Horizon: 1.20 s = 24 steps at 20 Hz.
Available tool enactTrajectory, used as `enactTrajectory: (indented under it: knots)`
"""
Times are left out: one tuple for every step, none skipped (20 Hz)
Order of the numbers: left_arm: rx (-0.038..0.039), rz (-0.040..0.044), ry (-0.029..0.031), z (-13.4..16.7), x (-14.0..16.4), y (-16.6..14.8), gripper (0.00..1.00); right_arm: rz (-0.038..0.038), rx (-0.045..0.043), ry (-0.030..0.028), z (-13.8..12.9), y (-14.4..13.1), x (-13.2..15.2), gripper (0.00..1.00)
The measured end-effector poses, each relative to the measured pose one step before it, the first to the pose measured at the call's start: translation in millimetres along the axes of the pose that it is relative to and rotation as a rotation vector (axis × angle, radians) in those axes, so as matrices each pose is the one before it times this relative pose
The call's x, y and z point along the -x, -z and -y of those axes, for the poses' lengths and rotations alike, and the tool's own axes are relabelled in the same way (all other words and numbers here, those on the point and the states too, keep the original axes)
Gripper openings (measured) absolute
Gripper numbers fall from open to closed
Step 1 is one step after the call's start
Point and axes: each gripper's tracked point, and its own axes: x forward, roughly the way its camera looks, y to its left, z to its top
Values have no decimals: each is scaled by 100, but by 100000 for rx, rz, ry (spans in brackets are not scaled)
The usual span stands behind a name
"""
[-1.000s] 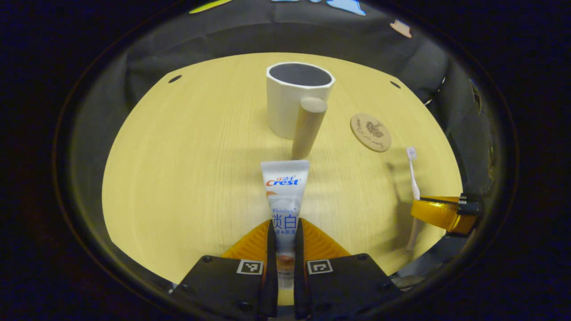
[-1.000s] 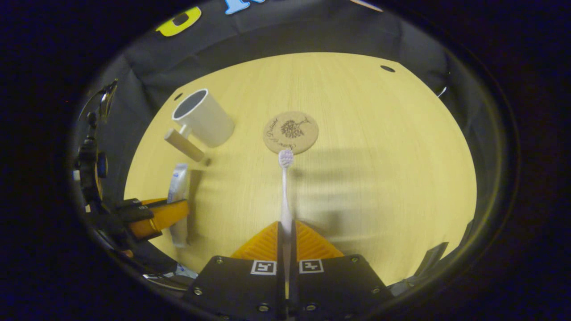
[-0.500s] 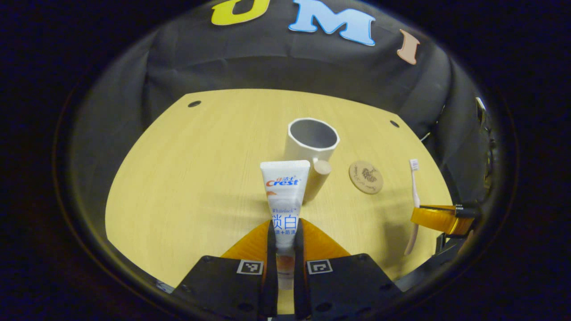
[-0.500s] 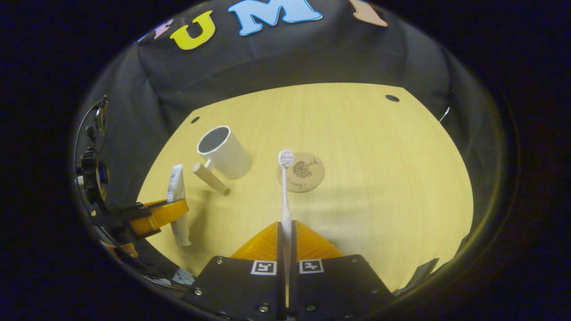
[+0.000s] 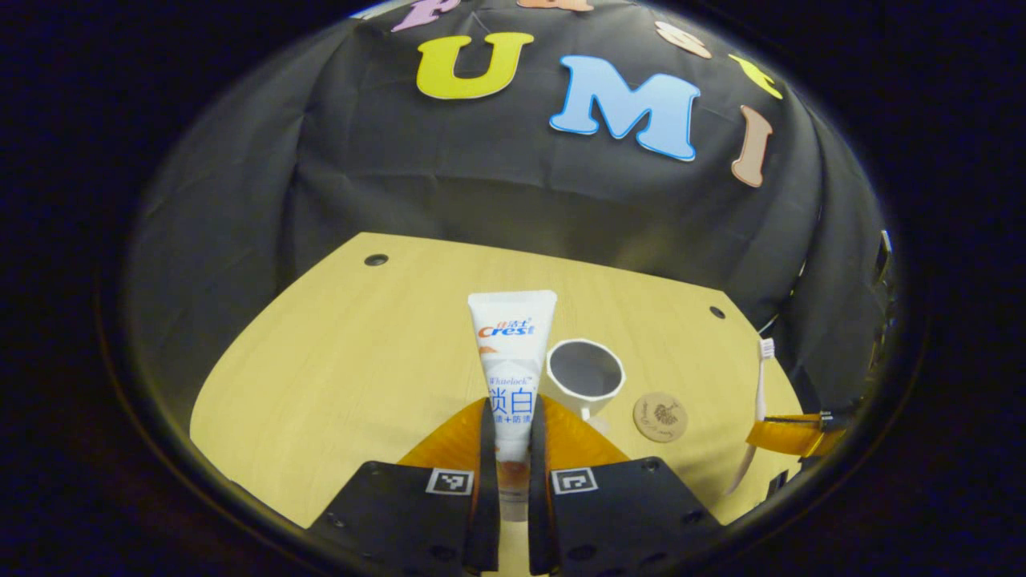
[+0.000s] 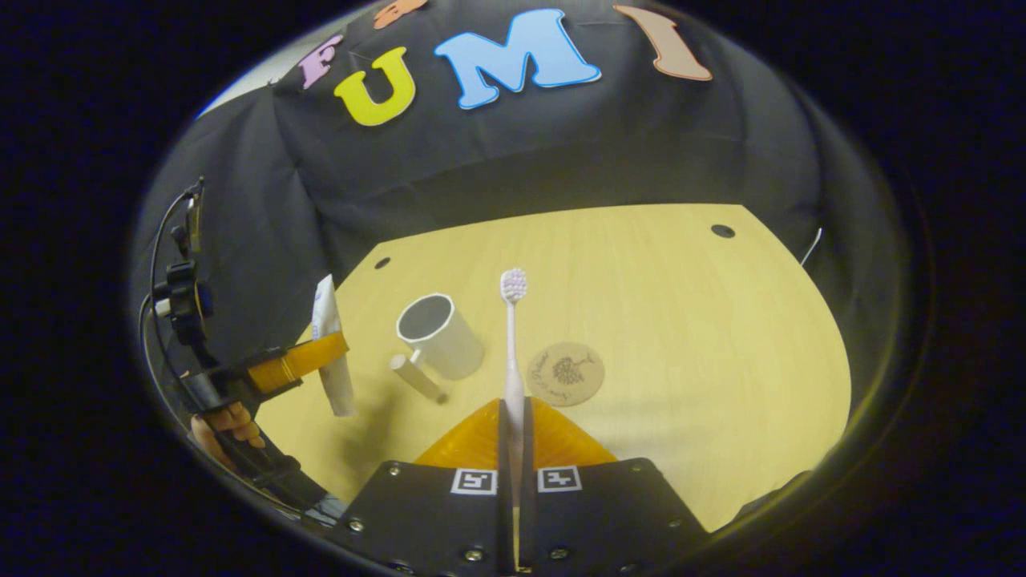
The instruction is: Put the toothbrush and toothpaste on the desktop into the cup, then pick up the cup and place it on the coaster on the desktop.
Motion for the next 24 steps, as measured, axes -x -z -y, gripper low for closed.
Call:
enactTrajectory:
  knots:
    - [641,2452,1151,171,-184,-877,21,2092,414,-546,-292,-573,-3,4]
    - [1118,2757,1168,213,-82,-828,21,1917,132,-977,-381,-510,-38,4]
    - [1396,3187,991,252,-75,-950,21,2148,172,-793,-374,-641,-25,4]
    - [1457,3110,615,61,-143,-908,21,1996,424,-401,-208,-518,-30,4]
    - [1357,2707,367,21,-115,-851,21,1422,614,-388,-201,-397,-33,4]
    - [1181,2329,922,248,-226,-500,21,1555,497,-226,-142,-378,-80,0]
    - [960,2408,700,149,-240,-562,21,1222,249,-329,-135,-363,48,1]
    - [436,2501,1409,264,-207,-686,22,1377,69,-398,-241,-295,70,4]
    - [266,2737,950,69,-157,-757,22,1215,40,-385,-183,-297,-8,4]
    - [313,3240,1253,299,-292,-884,21,1078,39,67,82,-228,129,4]
    - [319,3092,1390,453,-380,-832,20,834,-101,111,-74,-154,50,4]
    - [19,2897,1443,392,-758,-601,21,388,-342,286,29,-64,-36,4]
    - [-10,2583,1099,320,-631,-513,21,-137,-416,306,-12,-7,2,4]
    - [-16,2011,1306,346,-702,-351,20,-202,-427,398,-26,44,-12,4]
    - [183,1080,1198,373,-696,-67,21,-31,-296,187,-59,-77,64,4]
    - [393,480,1587,334,-693,116,20,-277,-244,175,-52,22,-28,4]
    - [381,179,1580,401,-724,198,21,-326,-142,90,-67,10,79,4]
    - [260,780,1699,378,-711,121,21,-275,51,388,-44,36,-80,4]
    - [-187,210,1767,217,-735,321,20,-59,229,537,19,-182,70,4]
    - [-422,-771,1067,187,-707,546,20,-81,206,261,-49,-24,10,4]
    - [63,-2017,695,61,-605,914,21,23,76,254,-18,-95,-15,4]
    - [590,-1915,625,2,-457,957,21,157,-50,242,231,73,-253,4]
    - [395,-1644,347,-60,-389,733,21,-162,-219,108,3,-39,30,4]
    - [-341,-1030,-83,19,-318,606,20,-263,-147,357,114,161,-68,4]
